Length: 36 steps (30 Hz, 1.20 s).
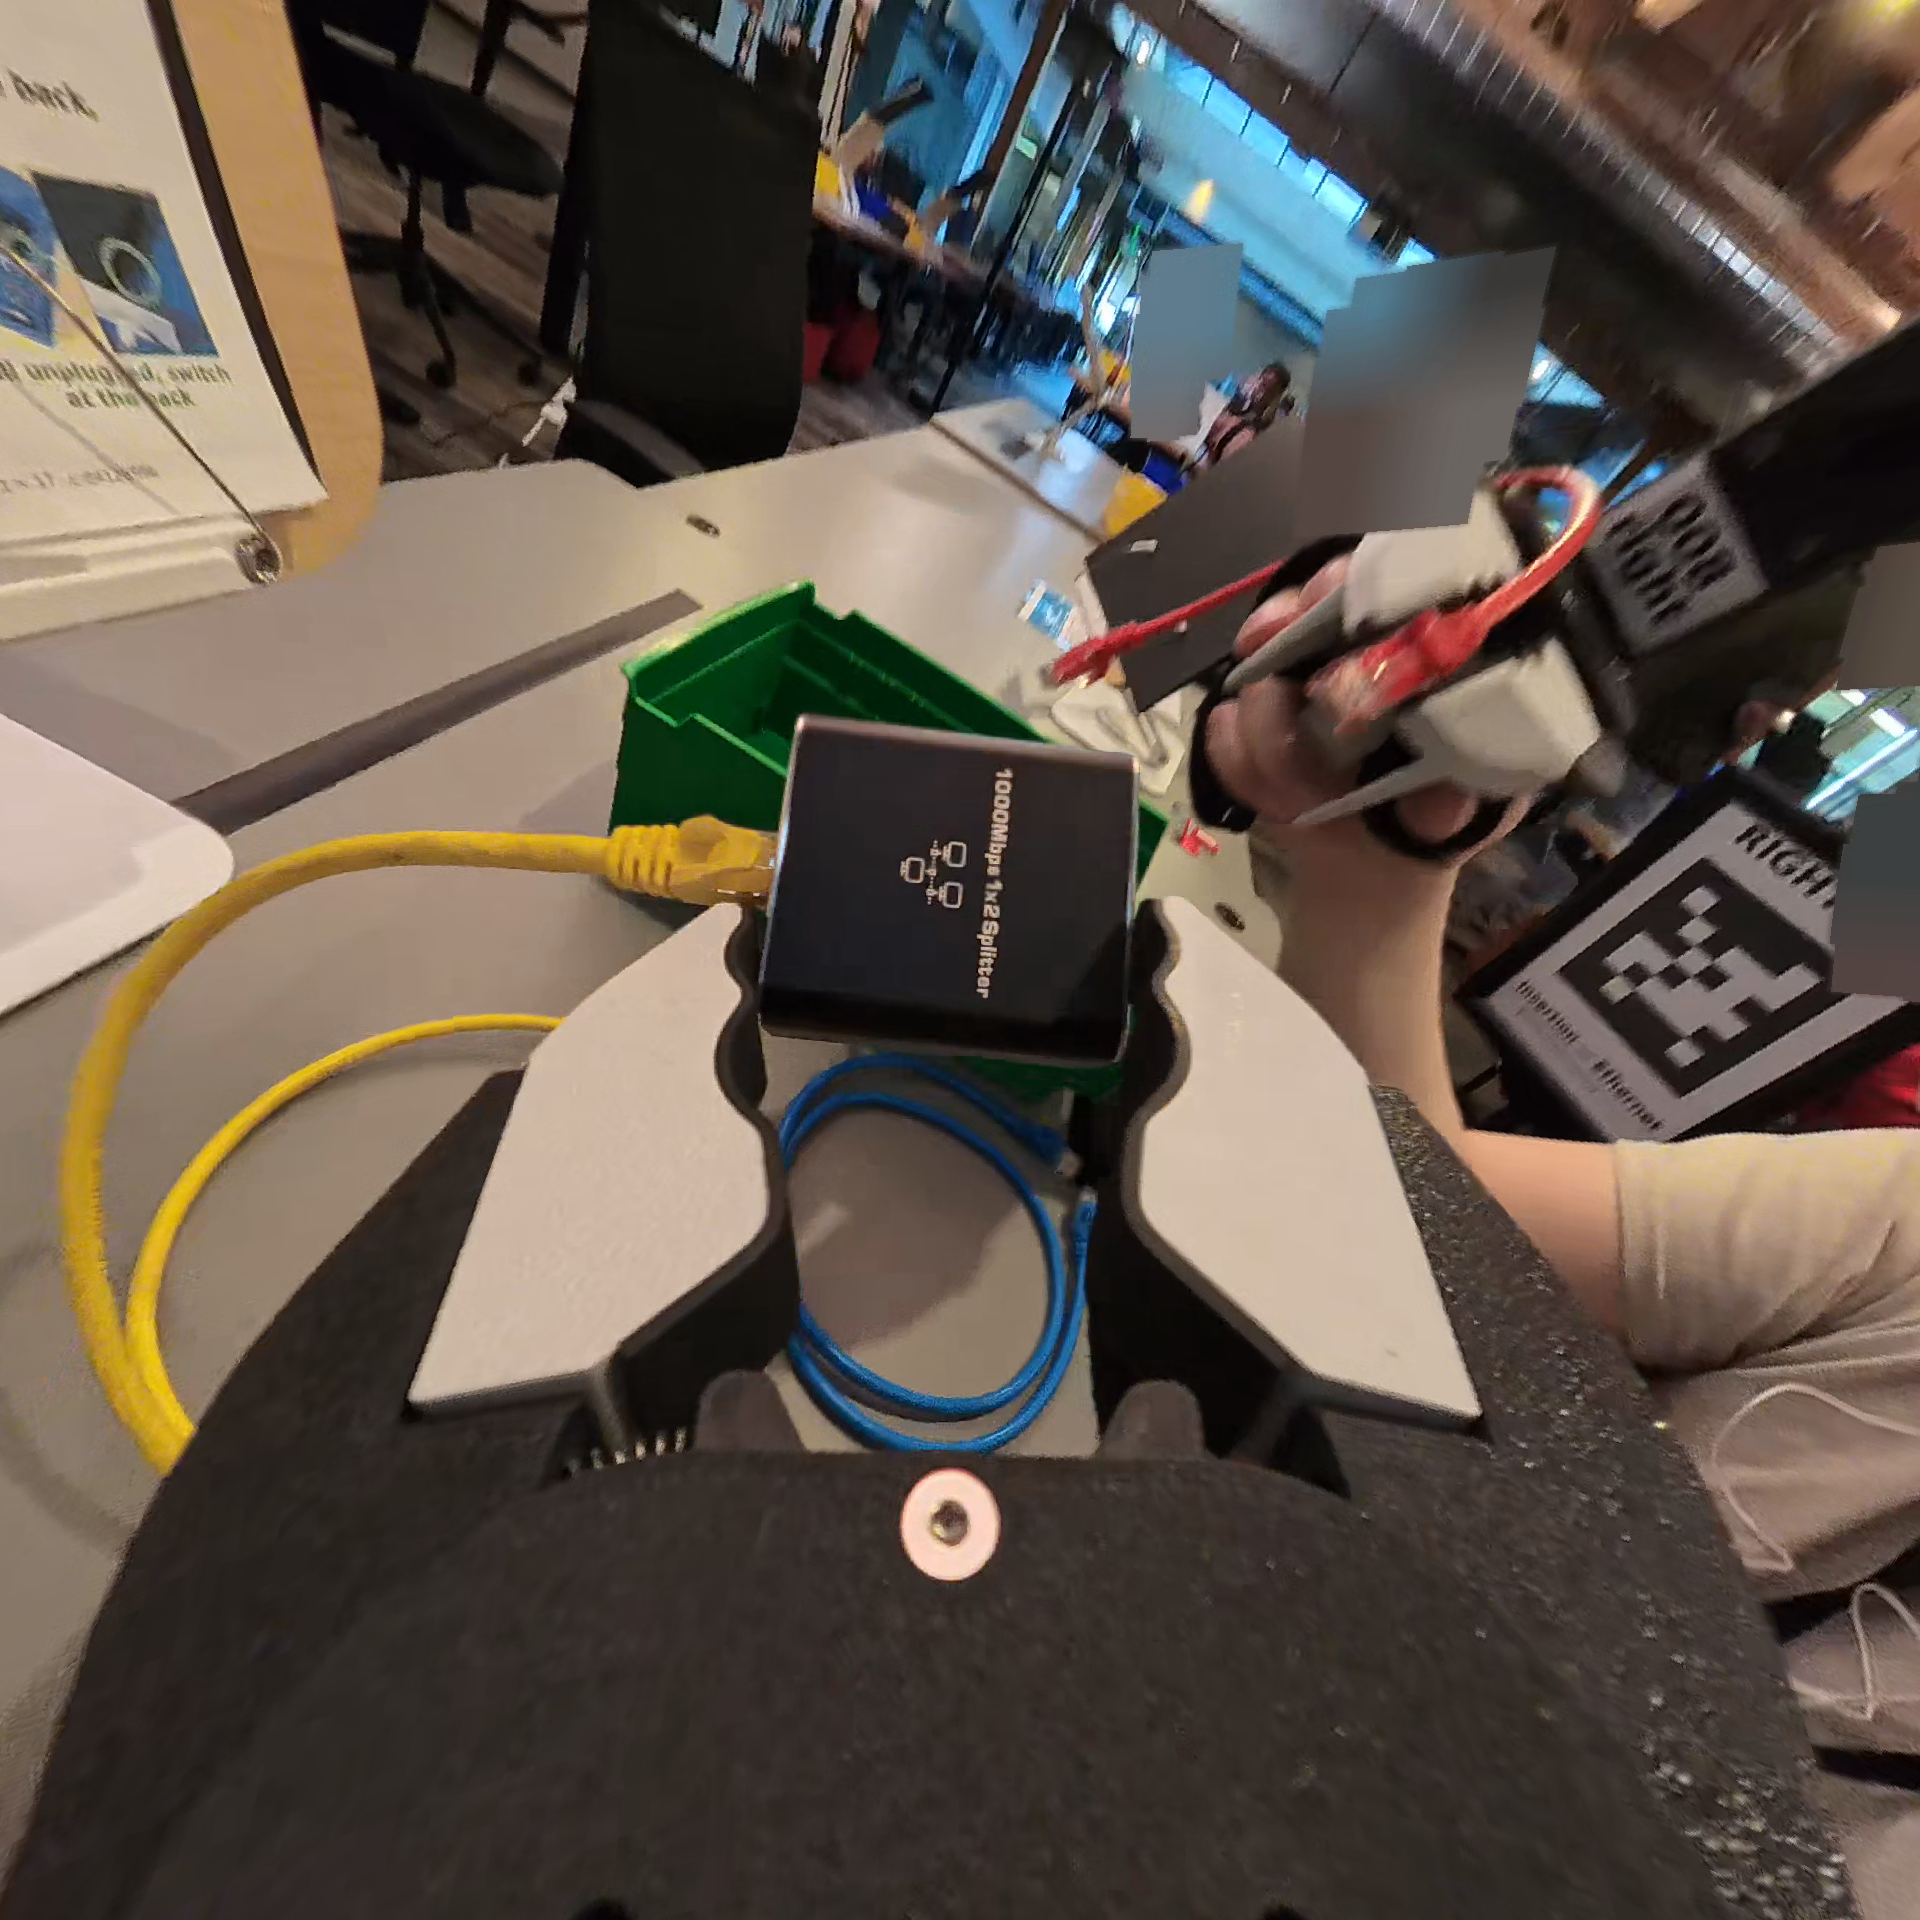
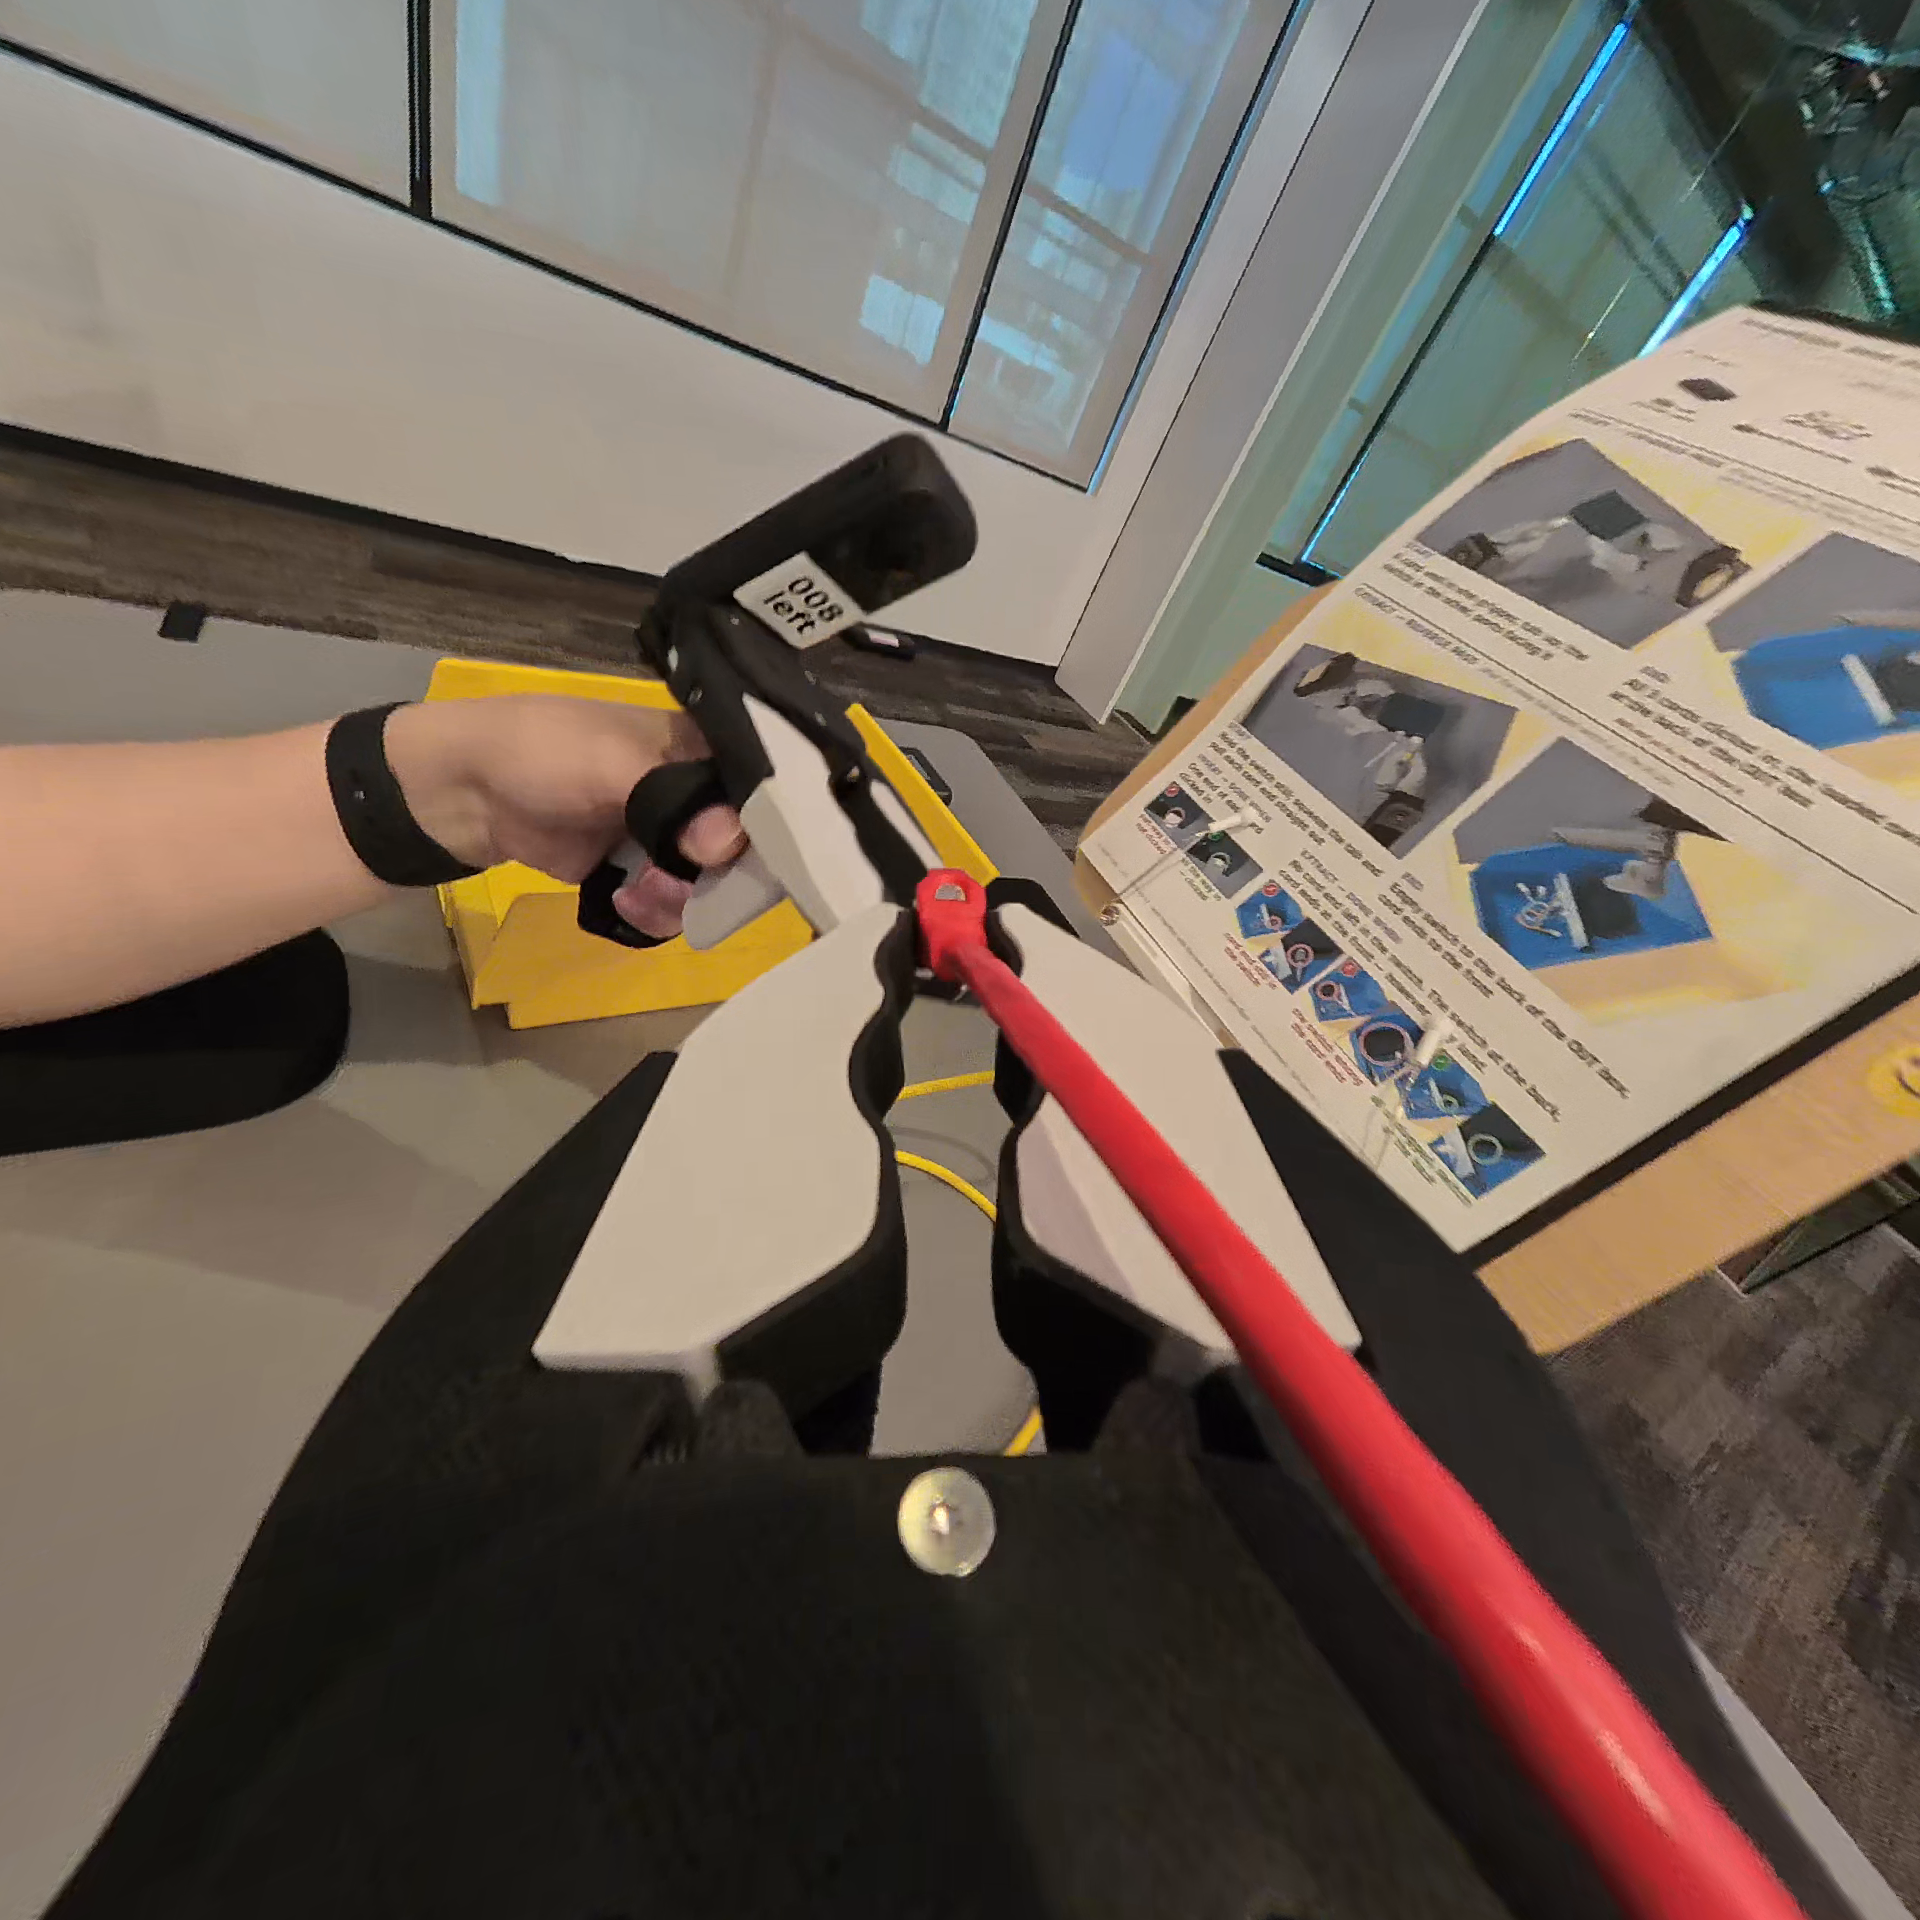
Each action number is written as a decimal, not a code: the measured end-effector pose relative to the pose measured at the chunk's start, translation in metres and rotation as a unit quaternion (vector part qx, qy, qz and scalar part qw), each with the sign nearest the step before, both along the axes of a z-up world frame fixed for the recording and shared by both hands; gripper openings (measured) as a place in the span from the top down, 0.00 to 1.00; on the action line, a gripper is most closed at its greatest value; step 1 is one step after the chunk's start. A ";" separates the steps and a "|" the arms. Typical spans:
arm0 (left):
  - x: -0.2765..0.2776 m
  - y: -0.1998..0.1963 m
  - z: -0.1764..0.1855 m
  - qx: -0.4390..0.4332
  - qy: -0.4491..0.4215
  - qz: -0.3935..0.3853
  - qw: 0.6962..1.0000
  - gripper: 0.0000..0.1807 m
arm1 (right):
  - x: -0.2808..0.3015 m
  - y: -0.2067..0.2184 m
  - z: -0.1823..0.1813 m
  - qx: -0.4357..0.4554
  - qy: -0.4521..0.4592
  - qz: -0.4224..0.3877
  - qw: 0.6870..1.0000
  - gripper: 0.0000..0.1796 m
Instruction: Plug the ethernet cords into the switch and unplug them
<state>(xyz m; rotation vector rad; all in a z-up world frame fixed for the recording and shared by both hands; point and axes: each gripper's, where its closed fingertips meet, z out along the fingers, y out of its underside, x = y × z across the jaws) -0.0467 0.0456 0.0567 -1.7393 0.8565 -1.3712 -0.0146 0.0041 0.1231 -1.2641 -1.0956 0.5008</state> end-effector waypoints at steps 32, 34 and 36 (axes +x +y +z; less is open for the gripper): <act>-0.009 -0.004 0.028 0.048 -0.025 0.010 0.999 0.63 | -0.036 0.013 -0.007 0.034 0.024 -0.029 0.999 0.93; -0.007 -0.006 0.025 0.058 -0.011 0.003 0.998 0.63 | -0.035 0.013 -0.005 0.064 0.009 -0.048 0.997 0.93; -0.006 -0.009 0.024 0.067 -0.006 -0.005 0.998 0.63 | -0.034 0.012 -0.003 0.083 -0.002 -0.061 0.995 0.93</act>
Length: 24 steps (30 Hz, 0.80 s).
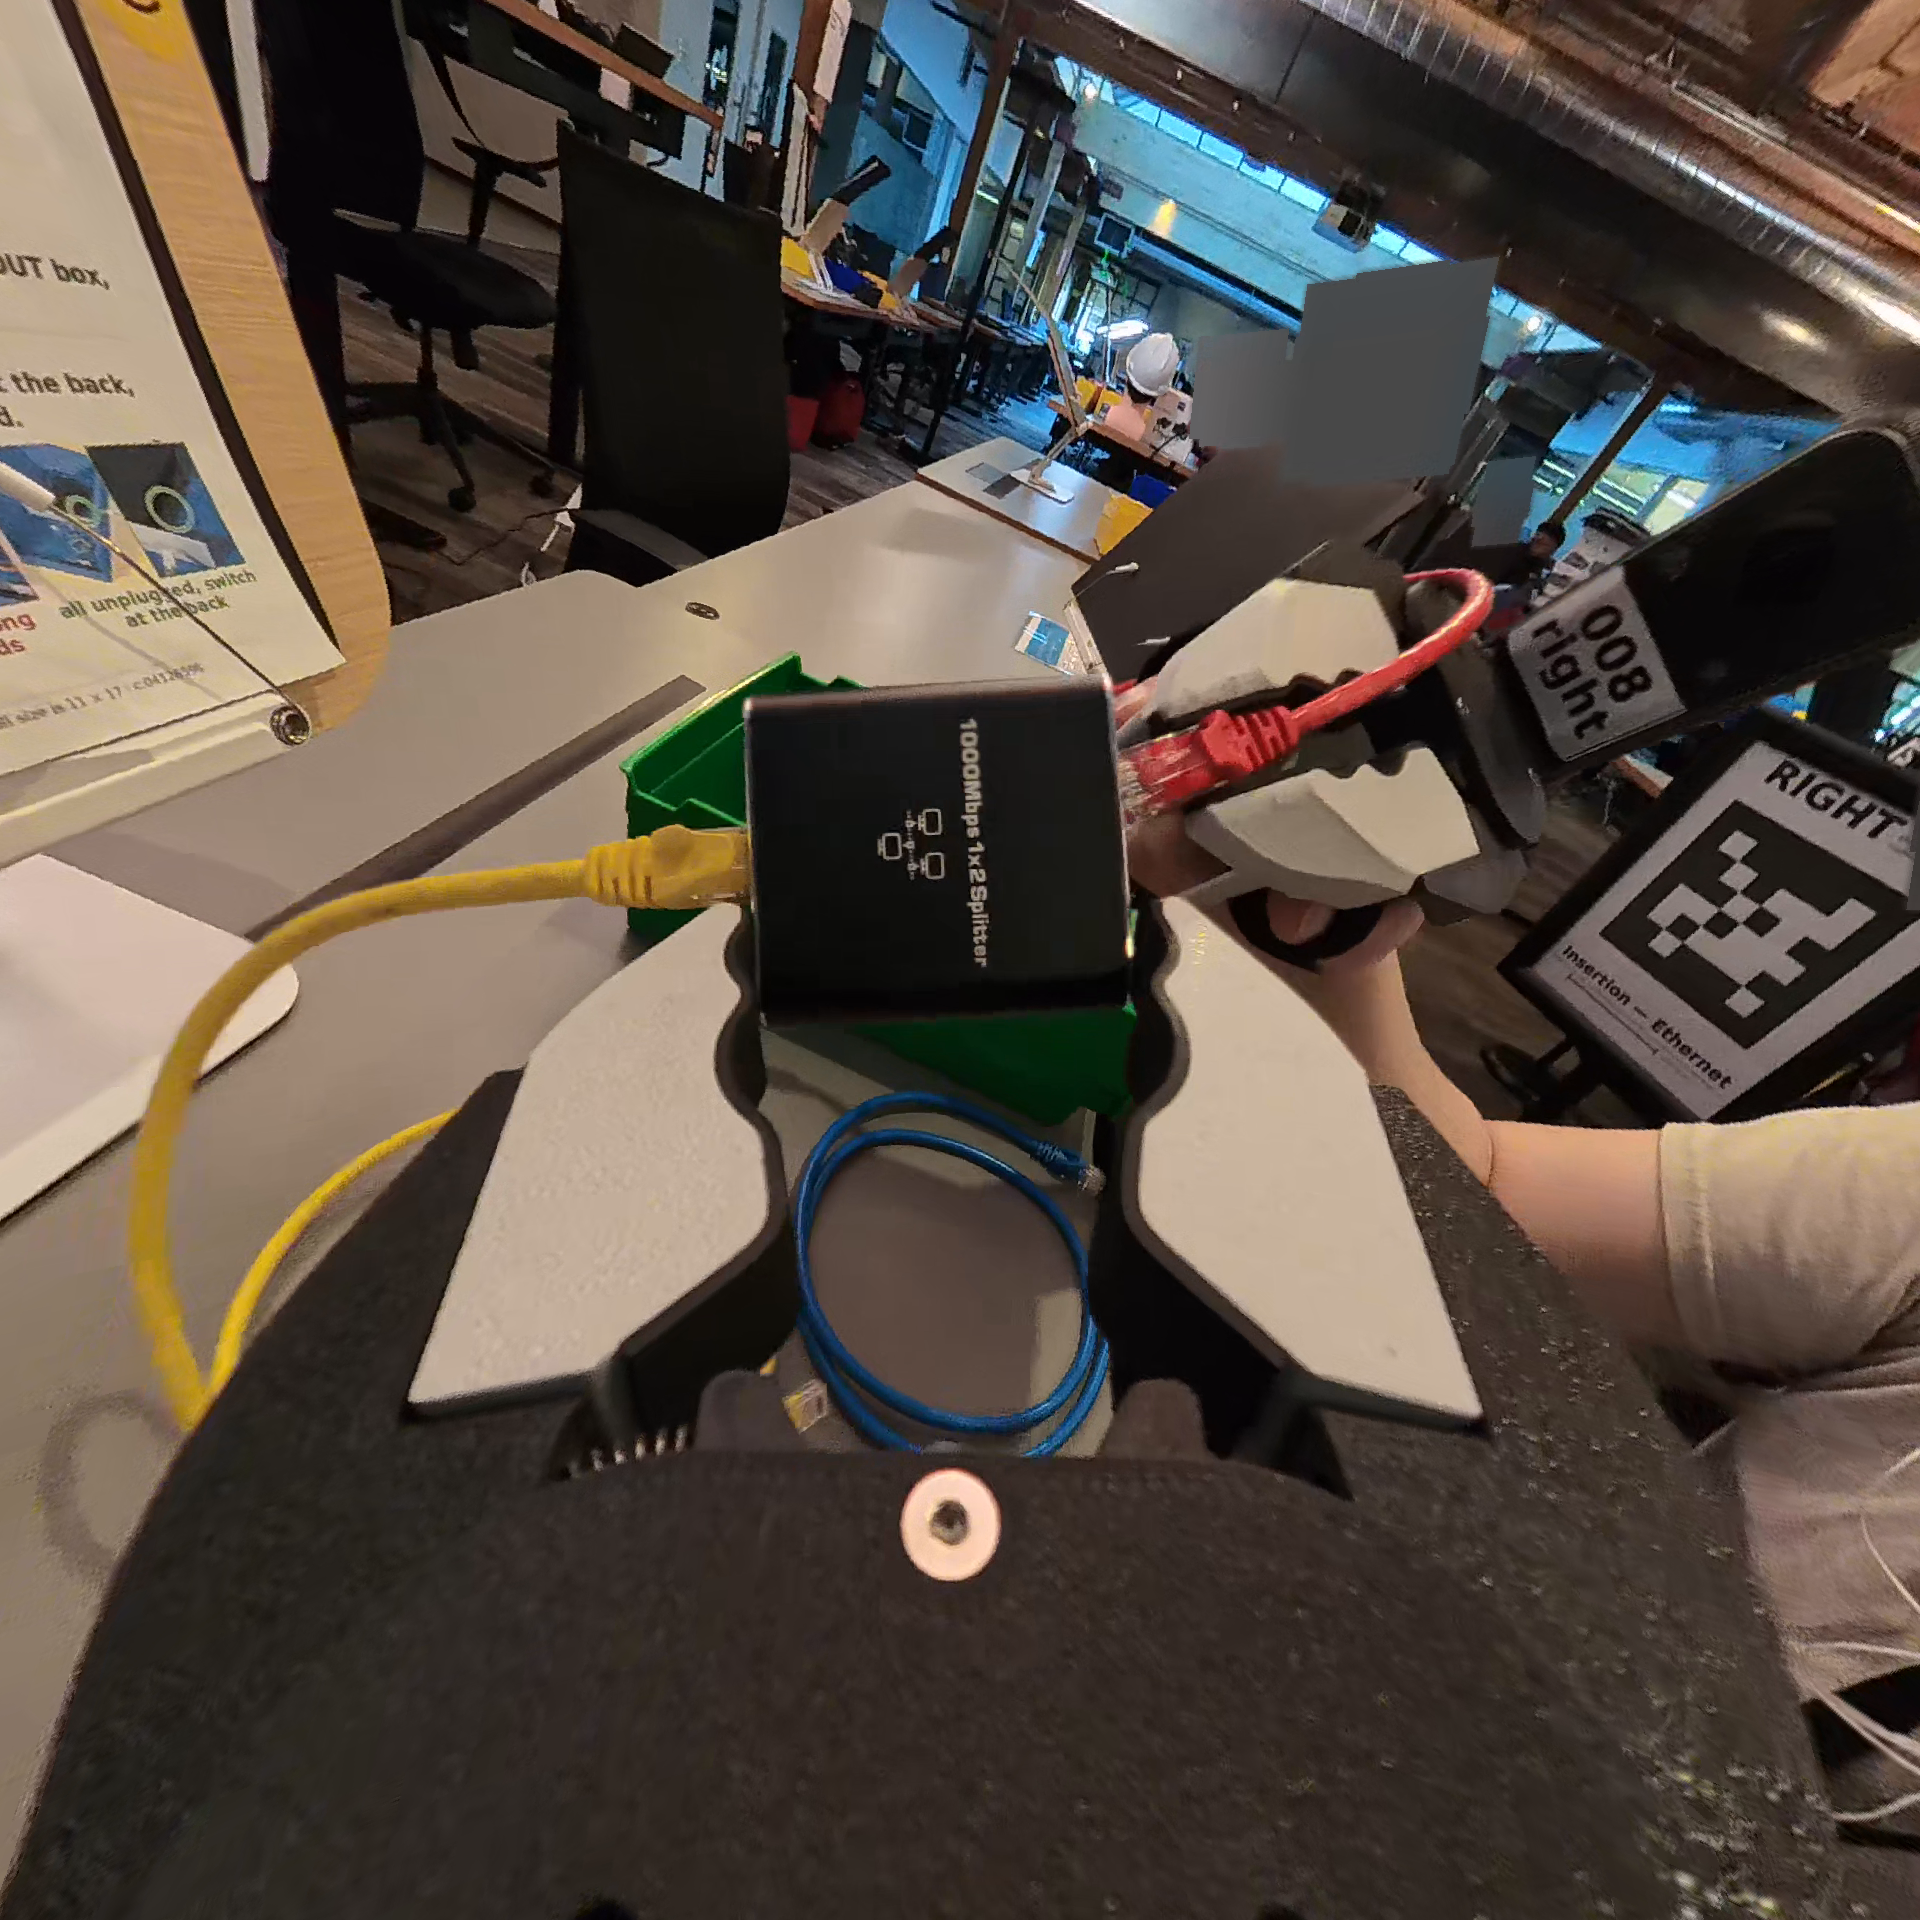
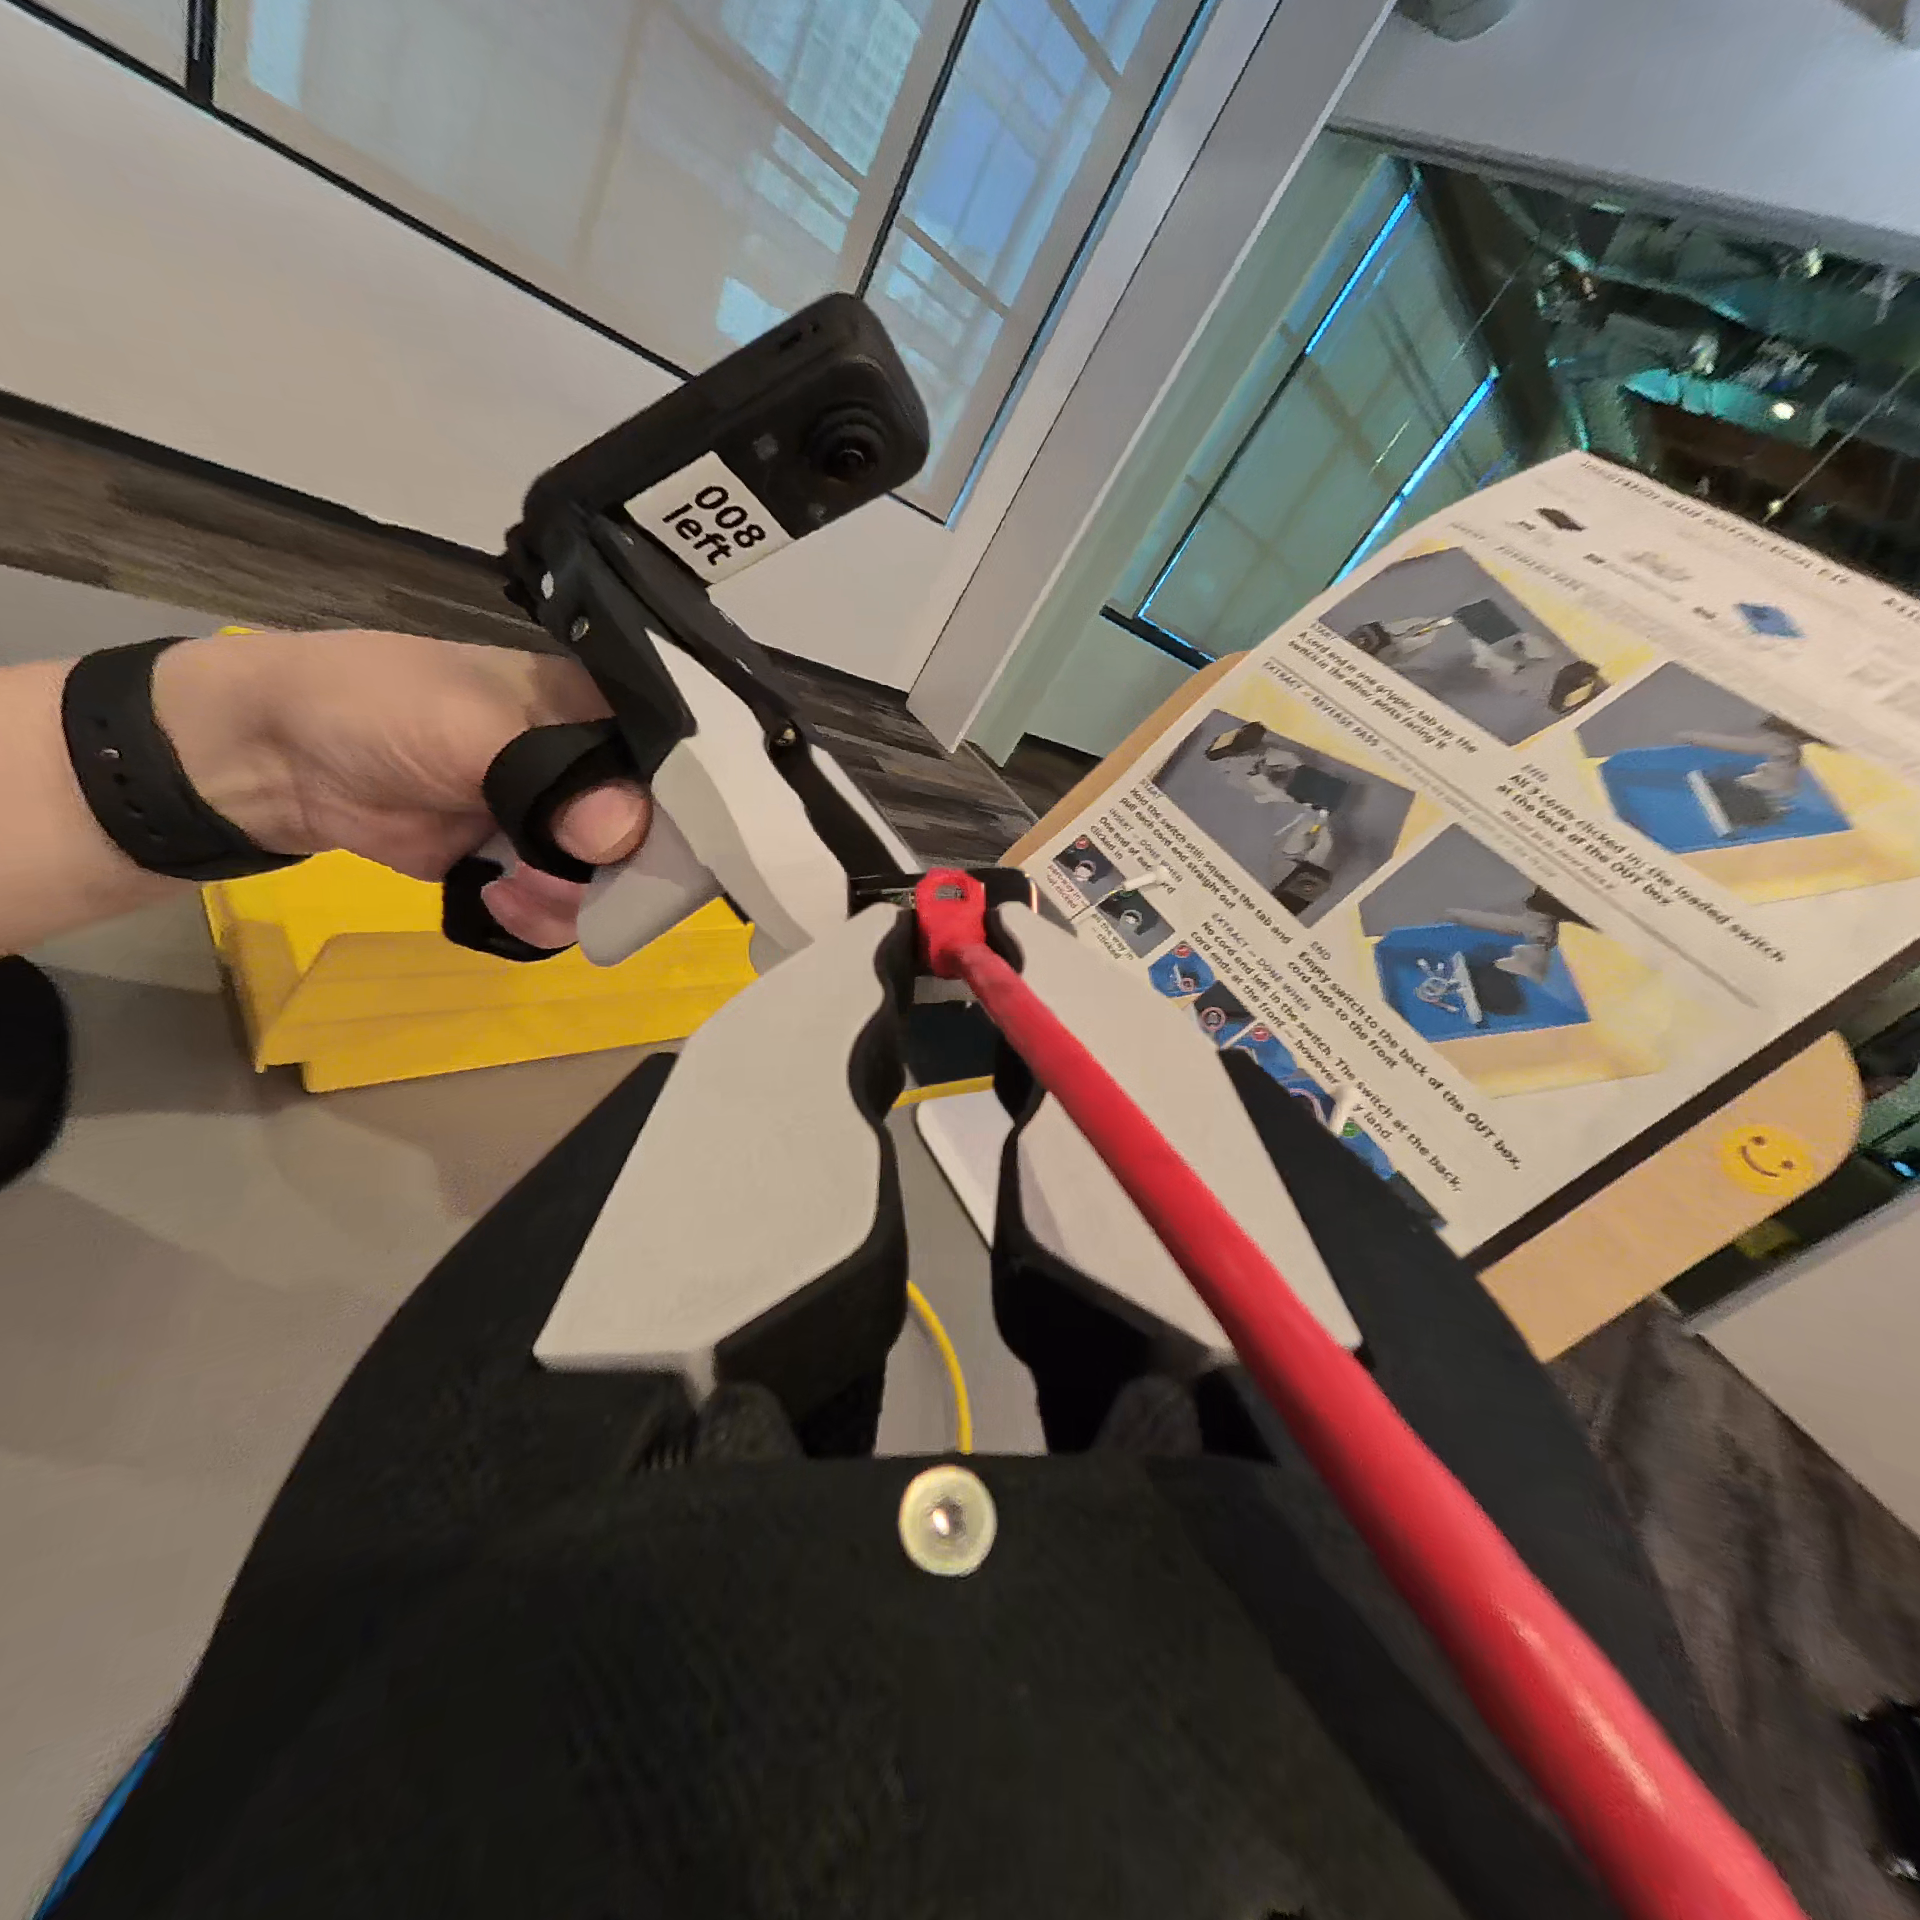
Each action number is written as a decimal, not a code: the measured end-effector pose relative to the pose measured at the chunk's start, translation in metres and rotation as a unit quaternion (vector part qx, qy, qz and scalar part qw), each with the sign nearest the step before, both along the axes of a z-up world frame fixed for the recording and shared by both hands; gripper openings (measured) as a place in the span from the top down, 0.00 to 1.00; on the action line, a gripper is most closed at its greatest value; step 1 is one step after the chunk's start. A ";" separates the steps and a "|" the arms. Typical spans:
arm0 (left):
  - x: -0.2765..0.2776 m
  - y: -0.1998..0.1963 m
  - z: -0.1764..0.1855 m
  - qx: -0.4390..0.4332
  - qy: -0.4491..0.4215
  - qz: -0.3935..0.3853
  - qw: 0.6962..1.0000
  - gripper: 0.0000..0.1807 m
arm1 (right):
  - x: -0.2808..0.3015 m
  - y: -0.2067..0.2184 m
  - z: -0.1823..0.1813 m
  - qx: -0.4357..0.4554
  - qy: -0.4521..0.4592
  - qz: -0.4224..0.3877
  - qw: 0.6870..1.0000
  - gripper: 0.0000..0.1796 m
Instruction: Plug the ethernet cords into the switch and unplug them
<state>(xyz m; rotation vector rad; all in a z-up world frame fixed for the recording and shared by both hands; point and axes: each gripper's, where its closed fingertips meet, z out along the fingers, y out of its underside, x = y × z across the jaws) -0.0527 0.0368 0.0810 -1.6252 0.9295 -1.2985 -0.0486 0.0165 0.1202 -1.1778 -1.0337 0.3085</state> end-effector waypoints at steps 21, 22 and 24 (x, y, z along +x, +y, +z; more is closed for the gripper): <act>0.001 0.001 0.014 0.069 0.034 0.104 0.992 0.63 | 0.003 0.000 0.009 0.096 -0.006 -0.048 0.994 0.93; 0.001 0.000 0.015 0.070 0.034 0.104 0.991 0.63 | 0.003 -0.001 0.010 0.098 0.001 -0.044 0.994 0.93; 0.001 -0.001 0.018 0.087 0.036 0.109 0.990 0.63 | 0.003 -0.003 0.012 0.103 0.015 -0.036 0.994 0.93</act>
